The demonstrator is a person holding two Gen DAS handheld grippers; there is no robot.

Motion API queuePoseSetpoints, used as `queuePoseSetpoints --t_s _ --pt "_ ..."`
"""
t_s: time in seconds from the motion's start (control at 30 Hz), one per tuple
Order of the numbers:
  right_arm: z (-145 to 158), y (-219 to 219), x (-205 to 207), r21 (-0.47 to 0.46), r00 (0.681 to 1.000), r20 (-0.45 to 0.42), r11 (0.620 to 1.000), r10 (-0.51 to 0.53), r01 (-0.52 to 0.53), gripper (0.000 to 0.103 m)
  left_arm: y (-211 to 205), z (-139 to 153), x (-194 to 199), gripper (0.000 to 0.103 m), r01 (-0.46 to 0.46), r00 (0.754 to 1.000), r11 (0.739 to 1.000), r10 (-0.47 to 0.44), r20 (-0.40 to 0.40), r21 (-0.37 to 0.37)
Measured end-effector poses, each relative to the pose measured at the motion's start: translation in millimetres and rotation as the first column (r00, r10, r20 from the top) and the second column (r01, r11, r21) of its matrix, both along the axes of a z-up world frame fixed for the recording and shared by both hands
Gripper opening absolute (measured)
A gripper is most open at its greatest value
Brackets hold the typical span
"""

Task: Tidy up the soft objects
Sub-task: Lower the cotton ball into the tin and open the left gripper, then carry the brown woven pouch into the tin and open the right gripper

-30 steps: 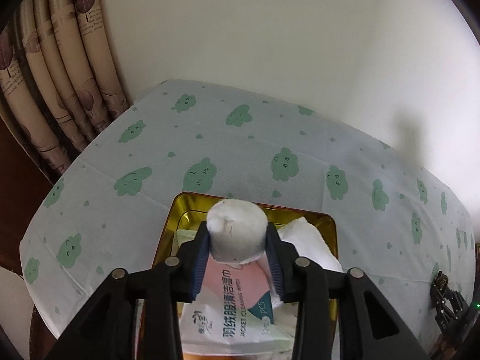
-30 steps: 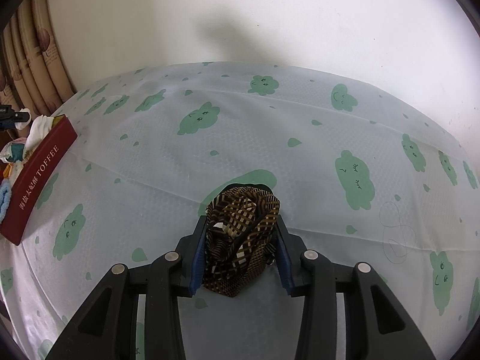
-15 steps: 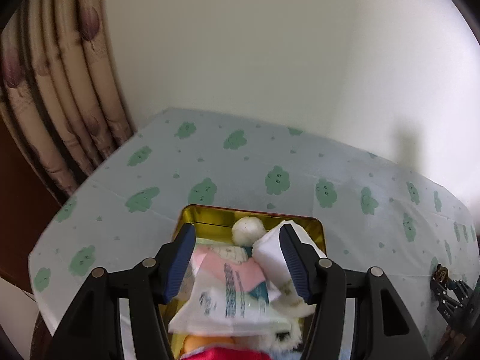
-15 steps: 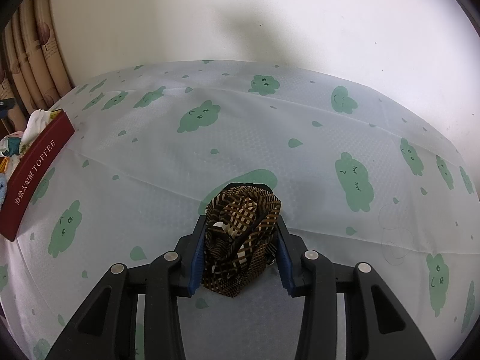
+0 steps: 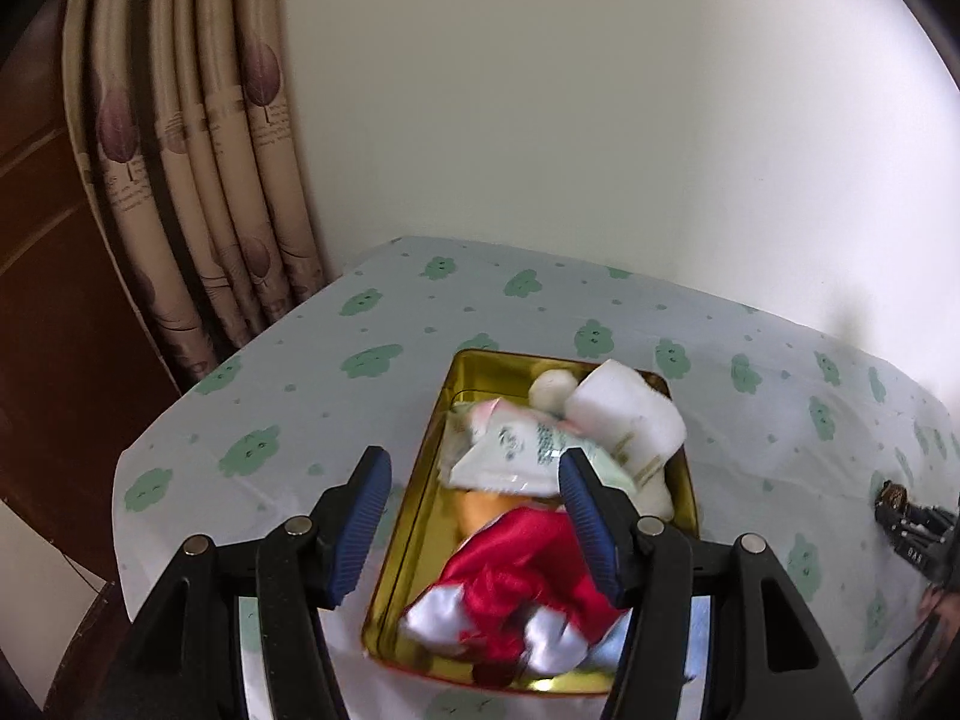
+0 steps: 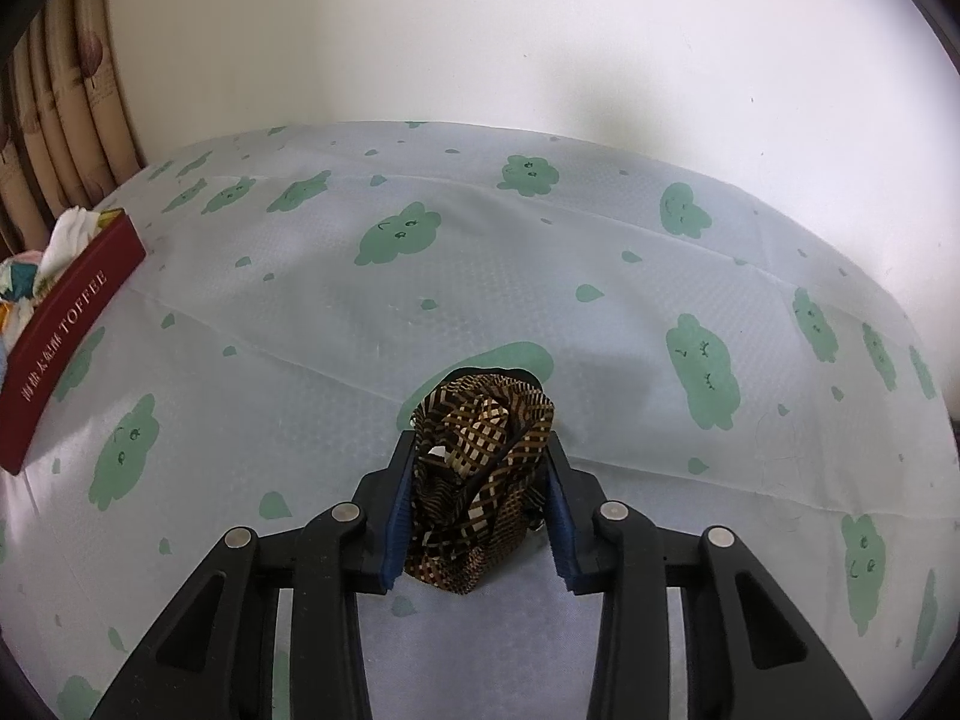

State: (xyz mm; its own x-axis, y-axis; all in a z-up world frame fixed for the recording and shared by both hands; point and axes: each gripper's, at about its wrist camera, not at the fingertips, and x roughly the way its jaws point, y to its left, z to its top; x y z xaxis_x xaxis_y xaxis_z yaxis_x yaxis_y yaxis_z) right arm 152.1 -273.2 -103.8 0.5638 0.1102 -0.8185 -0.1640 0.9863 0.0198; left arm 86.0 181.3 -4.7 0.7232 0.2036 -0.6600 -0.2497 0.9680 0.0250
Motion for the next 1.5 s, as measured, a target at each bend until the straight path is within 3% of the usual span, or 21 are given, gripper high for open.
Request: queuePoseSetpoints --t_s 0.1,0.33,0.77,1.13,1.4,1.5 --pt "3 7 -3 -0.047 1.000 0.010 0.999 -0.001 0.002 0.032 3 -4 -11 0.060 -0.011 1.000 1.000 0.011 0.008 -0.005" --pt "12 24 -8 -0.062 1.000 0.016 0.998 0.009 -0.008 0.031 -2 -16 -24 0.060 -0.044 0.999 0.995 0.042 0.030 0.084" --pt "68 97 -12 0.050 0.988 0.064 0.988 0.143 -0.147 0.031 7 -27 -42 0.060 -0.060 0.997 0.995 0.057 0.048 0.074" --pt "115 222 -7 0.151 0.924 0.111 0.913 0.366 -0.380 0.031 23 -31 -53 0.060 -0.069 0.997 0.997 0.068 0.038 0.018" --pt "105 292 -14 0.156 0.874 0.076 0.860 0.479 -0.485 0.031 32 -22 -59 0.060 -0.081 0.994 0.997 0.081 0.068 -0.012" --pt "98 304 -16 0.156 0.869 0.058 0.856 0.491 -0.493 0.031 38 -19 -60 0.060 -0.096 0.993 0.995 0.097 0.065 -0.019"
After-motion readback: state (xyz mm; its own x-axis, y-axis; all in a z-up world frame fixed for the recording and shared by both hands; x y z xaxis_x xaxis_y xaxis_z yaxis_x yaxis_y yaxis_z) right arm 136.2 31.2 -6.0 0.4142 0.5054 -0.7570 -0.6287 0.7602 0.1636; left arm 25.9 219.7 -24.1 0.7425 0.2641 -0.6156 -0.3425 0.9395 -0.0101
